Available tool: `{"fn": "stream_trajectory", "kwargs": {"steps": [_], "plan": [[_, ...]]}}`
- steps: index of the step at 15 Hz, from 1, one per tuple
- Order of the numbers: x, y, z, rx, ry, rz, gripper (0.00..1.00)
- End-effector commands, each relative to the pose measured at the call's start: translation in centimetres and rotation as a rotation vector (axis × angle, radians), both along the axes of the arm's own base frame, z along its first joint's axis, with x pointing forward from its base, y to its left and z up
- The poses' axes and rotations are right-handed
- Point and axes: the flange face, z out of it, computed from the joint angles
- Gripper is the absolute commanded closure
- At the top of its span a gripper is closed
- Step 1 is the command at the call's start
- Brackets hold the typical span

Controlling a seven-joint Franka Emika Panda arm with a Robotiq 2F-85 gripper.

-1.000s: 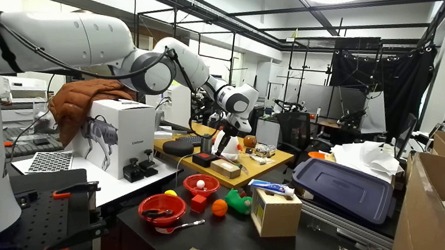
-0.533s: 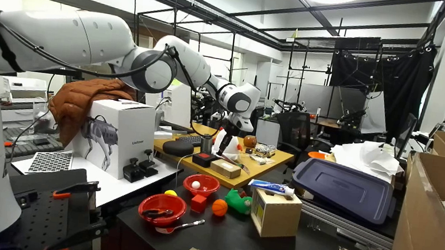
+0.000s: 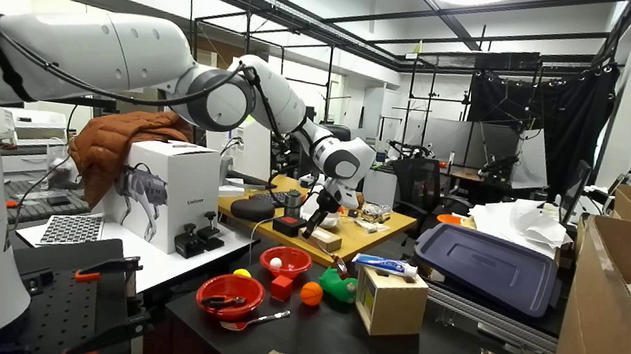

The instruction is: Pick up the folk from the bowl and put it on the counter

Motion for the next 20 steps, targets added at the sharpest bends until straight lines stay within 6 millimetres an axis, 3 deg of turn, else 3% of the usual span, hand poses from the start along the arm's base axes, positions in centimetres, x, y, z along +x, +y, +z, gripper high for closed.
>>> {"fn": "stream_trajectory", "kwargs": {"steps": [1,7,13,20], "plan": [[-1.8,-1.8,-0.3,0.025,0.059,-0.089,0.99],[-4.8,-6.3,-2.2,0.031,0.098,-0.227,0.99],[-9.2,-10.8,-4.4,0.036,0.133,-0.37,0.99],[-15.3,-13.5,-5.9,0.047,0.143,-0.487,0.99]]}}
